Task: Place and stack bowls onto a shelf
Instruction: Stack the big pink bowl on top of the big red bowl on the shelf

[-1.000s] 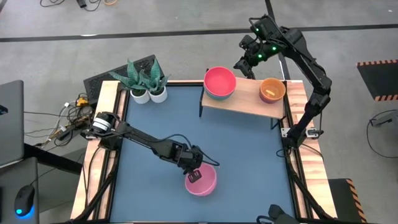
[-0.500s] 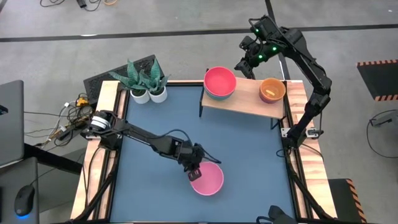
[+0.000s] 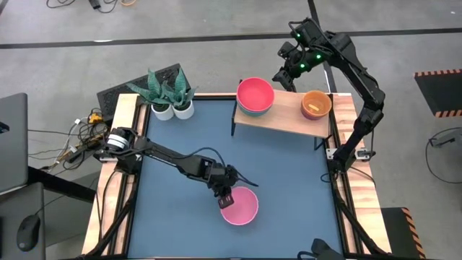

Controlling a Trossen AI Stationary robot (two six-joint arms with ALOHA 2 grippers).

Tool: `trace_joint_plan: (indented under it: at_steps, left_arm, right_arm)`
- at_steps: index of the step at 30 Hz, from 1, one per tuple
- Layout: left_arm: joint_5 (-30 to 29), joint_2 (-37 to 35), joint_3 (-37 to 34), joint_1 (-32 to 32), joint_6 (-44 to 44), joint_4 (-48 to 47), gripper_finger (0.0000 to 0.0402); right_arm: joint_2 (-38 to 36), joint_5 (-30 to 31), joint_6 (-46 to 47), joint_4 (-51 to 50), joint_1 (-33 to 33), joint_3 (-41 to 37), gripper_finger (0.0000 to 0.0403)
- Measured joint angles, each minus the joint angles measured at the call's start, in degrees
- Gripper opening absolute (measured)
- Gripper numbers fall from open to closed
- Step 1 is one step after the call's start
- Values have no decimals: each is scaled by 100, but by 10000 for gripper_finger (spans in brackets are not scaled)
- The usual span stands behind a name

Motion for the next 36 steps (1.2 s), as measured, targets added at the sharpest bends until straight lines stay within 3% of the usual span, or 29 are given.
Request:
trace_joint_plan:
  at_steps: [2, 11, 17, 22, 28, 32, 36]
  left_arm:
    - [-37, 0, 0, 20, -27, 10, 12]
    - [-384, -130, 0, 167, -245, -65, 2]
    - [-1360, -688, -1, 339, -276, -677, 1]
    - [-2717, -1612, 0, 463, -374, -1214, 1]
    - [-4997, -2781, 0, 516, -275, -1354, 0]
    - [-6575, -3336, 0, 520, 262, -1037, 0]
    - [-7814, -3670, 0, 520, 1208, -305, 0]
  right_arm:
    - [0, 2, 0, 0, 0, 0, 107]
    - [0, -3, 2, -19, 2, 0, 107]
    - [-77, -131, 50, -18, 26, -2, 107]
    - [-319, -140, 159, 73, 151, -2, 107]
    - [-638, -77, 628, 643, 480, -2, 107]
    - [-758, 364, 848, 1297, 971, -2, 107]
    - [-769, 1349, 734, 1991, 1668, -2, 107]
